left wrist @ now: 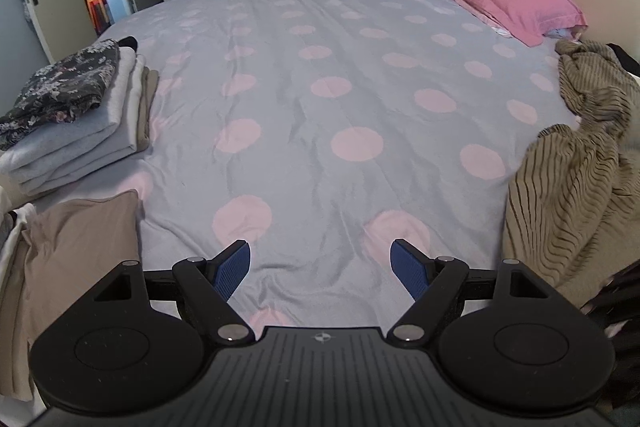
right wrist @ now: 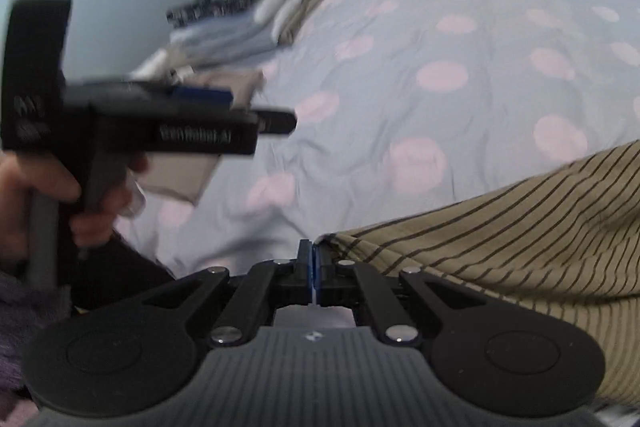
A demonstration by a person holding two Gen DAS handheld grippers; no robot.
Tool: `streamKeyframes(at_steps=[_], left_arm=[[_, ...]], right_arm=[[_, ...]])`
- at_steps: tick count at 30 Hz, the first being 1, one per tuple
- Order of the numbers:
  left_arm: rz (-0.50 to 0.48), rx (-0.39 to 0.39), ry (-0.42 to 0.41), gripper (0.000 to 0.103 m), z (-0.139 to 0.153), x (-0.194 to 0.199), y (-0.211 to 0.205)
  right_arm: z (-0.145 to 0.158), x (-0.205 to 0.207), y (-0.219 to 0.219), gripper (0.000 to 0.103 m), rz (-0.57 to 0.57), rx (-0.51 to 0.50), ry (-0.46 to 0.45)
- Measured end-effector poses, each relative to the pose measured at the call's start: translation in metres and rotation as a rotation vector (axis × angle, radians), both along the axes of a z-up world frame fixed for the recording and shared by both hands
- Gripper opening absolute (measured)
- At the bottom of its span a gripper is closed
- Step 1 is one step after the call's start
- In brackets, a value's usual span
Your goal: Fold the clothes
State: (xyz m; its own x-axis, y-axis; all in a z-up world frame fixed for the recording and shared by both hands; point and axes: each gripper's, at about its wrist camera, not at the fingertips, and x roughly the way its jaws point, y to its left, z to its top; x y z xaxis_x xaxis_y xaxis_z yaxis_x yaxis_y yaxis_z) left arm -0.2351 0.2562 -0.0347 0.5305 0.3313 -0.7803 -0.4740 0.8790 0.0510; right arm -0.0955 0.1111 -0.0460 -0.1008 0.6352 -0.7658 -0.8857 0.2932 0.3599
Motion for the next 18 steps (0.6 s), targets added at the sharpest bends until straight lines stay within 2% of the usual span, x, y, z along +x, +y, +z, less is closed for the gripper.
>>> streamKeyframes(at_steps=[6, 8, 9, 14, 18], left_arm=[[-0.075, -0.028, 0.014, 0.077, -0.011, 0.004, -0.014], [-0.101, -0.027, 0.012, 0.077, -0.011, 0.009, -0.019], [-0.113, -0.027, 0.009, 0.077, -0.010, 0.013, -0.022], [-0.186, -0.039, 0.009, 0.077, -0.009, 0.042, -0.039], [-0.249, -0.056, 0.020, 0.077, -0.016, 0.077, -0.055]], right_arm=[[-0.007, 0.009, -0.008, 0.012, -0.008, -0.085, -0.033], [-0.004, 0.015, -0.013, 0.029, -0.014, -0.107, -0.051], [-0.001, 0.020, -0.018, 0.031, -0.018, -0.118, -0.058], [0.004, 0.055, -0.042, 0.035, -0.072, -0.178, -0.104], [0.005, 0.099, -0.067, 0.040, -0.157, -0.238, -0.156]])
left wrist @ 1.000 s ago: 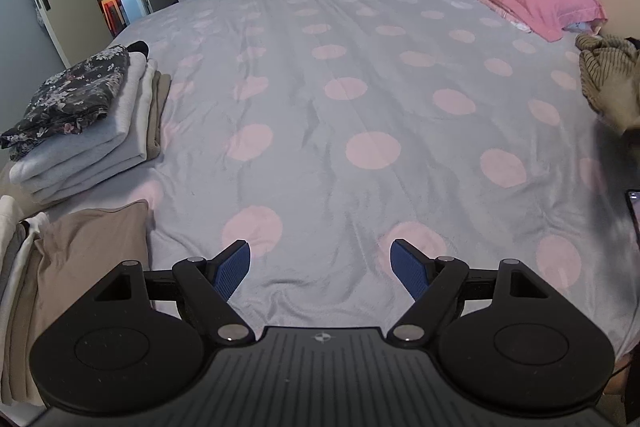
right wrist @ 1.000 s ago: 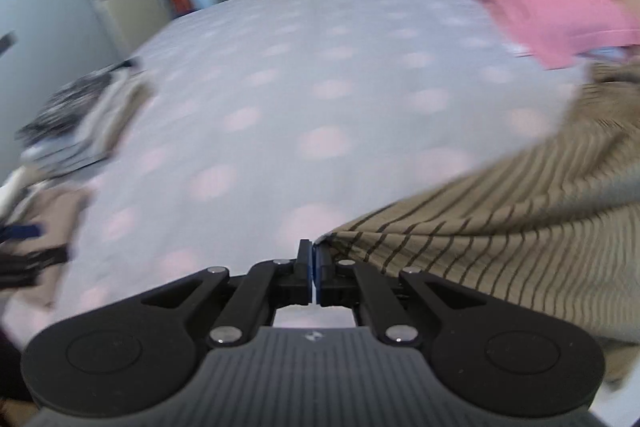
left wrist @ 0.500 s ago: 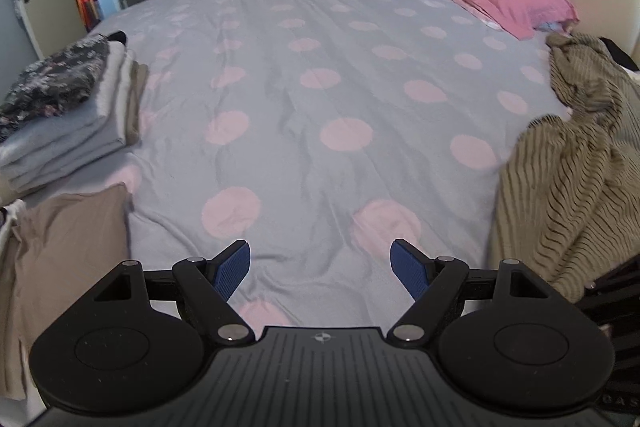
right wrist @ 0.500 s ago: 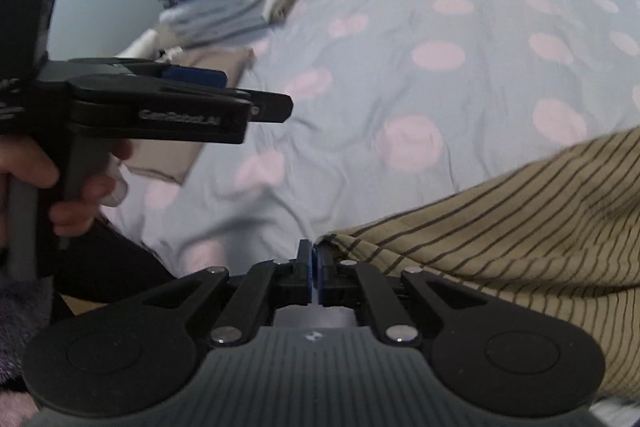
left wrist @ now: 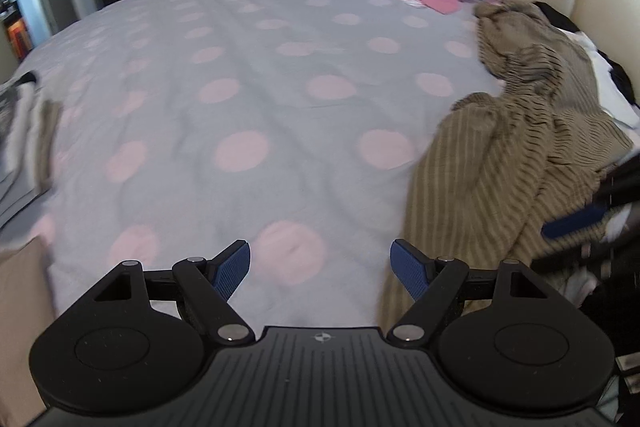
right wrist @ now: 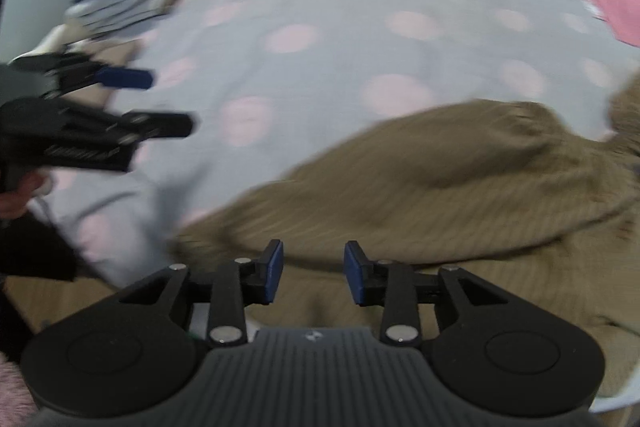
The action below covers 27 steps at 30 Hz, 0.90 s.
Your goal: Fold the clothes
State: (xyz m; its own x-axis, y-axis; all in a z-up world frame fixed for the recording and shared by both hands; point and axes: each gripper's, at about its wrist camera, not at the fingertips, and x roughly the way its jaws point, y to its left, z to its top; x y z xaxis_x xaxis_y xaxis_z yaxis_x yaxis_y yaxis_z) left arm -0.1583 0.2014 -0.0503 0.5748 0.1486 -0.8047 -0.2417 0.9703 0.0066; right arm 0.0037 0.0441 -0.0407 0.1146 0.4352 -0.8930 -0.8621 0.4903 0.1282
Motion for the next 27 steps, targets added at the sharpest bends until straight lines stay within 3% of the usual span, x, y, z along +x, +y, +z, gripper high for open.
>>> streamKeyframes(at_steps=[4, 11, 16, 23, 24, 26, 27], left_arm=[[-0.061, -0.012, 0.011, 0.077, -0.007, 0.040, -0.014], [-0.147, -0.001, 0.048, 0.077, -0.022, 0.110, -0.035], [-0.191, -0.013, 0.089, 0.077, -0.041, 0.156, -0.048], [-0.220, -0.041, 0.154, 0.077, -0.075, 0.201, -0.064], [-0.219, -0.045, 0.162, 0.076, -0.079, 0.205, -0.066], [-0.217, -0.064, 0.181, 0.065, -0.086, 0.212, -0.067], [-0.213, -0.078, 0.191, 0.053, -0.089, 0.214, -0.067]], right_arm=[[0.001, 0.058, -0.026, 0.051, -0.113, -0.057, -0.086], [-0.007, 0.176, -0.080, 0.054, -0.305, -0.133, -0.206], [-0.018, 0.247, -0.106, 0.072, -0.330, -0.188, -0.306], [-0.041, 0.319, -0.122, 0.077, -0.379, -0.176, -0.349], [-0.044, 0.324, -0.122, 0.077, -0.384, -0.173, -0.349], [-0.050, 0.330, -0.120, 0.074, -0.396, -0.160, -0.338], [-0.052, 0.333, -0.120, 0.070, -0.402, -0.153, -0.331]])
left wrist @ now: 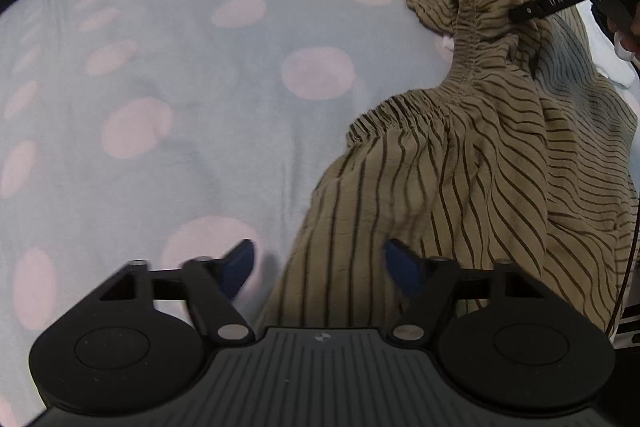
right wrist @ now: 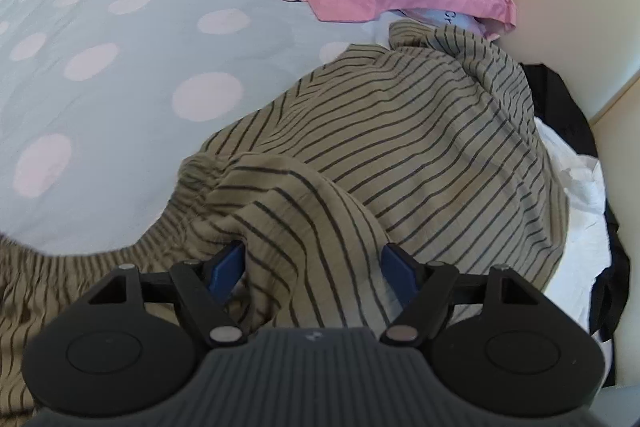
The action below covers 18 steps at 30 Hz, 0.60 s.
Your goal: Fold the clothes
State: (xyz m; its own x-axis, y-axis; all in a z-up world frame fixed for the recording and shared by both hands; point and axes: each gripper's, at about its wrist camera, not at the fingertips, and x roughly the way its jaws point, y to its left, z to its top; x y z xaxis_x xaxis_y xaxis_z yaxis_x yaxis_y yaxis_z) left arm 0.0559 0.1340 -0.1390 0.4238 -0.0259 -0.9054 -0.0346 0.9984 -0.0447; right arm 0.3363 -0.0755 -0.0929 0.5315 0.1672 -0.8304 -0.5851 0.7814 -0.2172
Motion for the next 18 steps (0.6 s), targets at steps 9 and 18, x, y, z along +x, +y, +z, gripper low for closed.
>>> streamKeyframes(at_steps=[9, 18], left_arm=[[0.118, -0.049, -0.054, 0.007, 0.026, -0.012, 0.019], [0.246, 0.111, -0.278, 0.006, 0.140, -0.065, 0.083]], right_arm=[[0.030, -0.026, 0.014, 0.008, 0.050, 0.037, -0.057], [0.135, -0.082, 0.043, 0.006, 0.091, 0.174, -0.246]])
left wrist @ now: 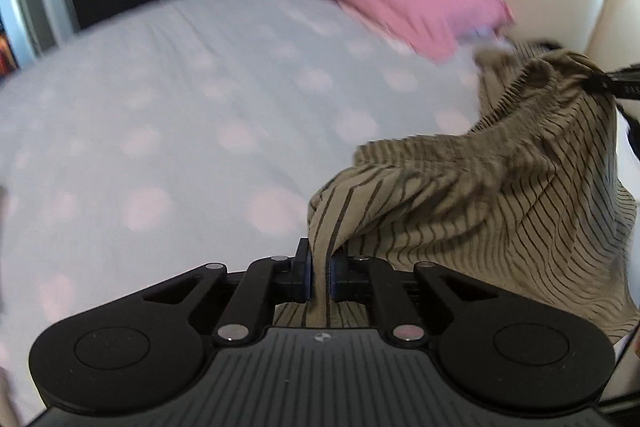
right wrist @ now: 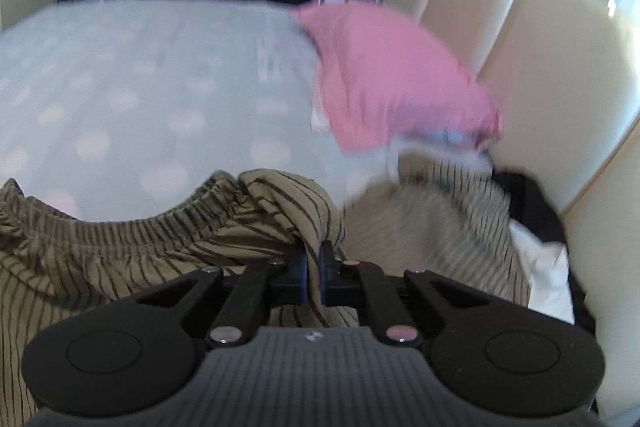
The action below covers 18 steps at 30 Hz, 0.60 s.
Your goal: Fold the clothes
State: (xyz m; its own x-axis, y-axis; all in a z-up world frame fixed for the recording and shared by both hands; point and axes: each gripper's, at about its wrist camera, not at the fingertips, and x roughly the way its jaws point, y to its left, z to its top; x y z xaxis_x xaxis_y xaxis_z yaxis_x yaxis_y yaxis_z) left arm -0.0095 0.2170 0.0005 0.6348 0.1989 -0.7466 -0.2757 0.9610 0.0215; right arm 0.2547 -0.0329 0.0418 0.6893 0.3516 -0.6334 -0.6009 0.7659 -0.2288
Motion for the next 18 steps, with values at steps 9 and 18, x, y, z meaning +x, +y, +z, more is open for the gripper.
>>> streamKeyframes(at_steps=[9, 18], left_arm=[[0.146, 0.180, -0.237, 0.006, 0.137, -0.066, 0.055], [0.206, 0.261, -0.250, 0.007, 0.159, -0.123, 0.073]], right_arm=[[0.107, -0.069, 0.046, 0.006, 0.085, 0.207, -0.151], [0.112, -0.130, 0.070, 0.006, 0.212, 0.290, -0.038]])
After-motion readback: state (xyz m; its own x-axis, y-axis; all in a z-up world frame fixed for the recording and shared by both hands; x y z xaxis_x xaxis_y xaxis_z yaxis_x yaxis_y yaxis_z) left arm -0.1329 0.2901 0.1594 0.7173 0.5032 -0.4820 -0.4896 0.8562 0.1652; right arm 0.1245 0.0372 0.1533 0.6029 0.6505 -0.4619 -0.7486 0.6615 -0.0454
